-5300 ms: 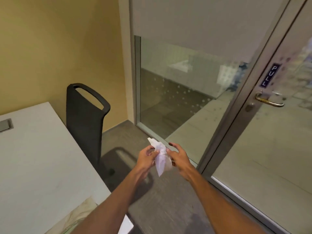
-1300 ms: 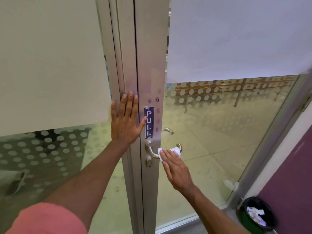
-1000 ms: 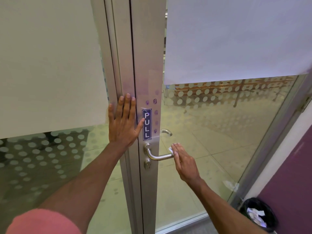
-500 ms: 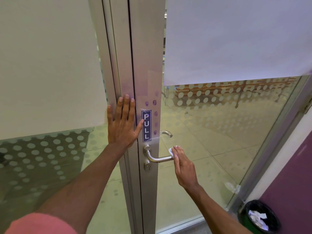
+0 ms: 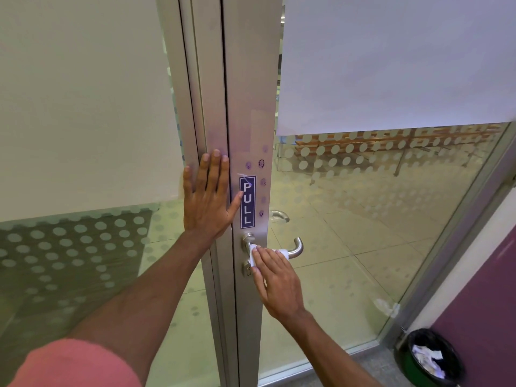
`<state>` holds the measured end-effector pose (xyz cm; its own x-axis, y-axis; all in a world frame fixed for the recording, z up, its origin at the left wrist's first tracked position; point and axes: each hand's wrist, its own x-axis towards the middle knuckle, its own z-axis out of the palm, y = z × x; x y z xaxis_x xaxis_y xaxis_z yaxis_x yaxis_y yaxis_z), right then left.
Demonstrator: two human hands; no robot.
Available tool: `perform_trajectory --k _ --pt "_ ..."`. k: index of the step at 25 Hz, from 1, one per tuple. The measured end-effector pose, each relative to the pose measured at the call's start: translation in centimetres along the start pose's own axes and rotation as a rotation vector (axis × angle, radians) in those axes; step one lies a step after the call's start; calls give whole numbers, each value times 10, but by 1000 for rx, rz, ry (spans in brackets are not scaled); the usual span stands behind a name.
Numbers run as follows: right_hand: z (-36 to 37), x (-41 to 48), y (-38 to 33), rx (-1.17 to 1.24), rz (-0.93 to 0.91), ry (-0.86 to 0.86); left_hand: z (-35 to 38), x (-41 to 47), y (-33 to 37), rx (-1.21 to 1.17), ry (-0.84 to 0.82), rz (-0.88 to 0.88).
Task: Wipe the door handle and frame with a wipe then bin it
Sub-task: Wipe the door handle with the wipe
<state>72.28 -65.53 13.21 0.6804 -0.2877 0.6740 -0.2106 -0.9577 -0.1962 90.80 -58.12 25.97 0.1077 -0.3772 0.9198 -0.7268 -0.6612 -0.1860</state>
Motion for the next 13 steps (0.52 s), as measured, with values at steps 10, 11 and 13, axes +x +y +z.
perform_trajectory --k 10,11,13 --pt "6 18 7 -105 -158 -140 0 0 -1 -3 -2 1" --pt "2 14 15 -86 -184 -128 -1 0 -2 -6 -8 -1" --pt "-6 8 30 -55 -205 -90 -2 0 -2 -8 -19 -3"
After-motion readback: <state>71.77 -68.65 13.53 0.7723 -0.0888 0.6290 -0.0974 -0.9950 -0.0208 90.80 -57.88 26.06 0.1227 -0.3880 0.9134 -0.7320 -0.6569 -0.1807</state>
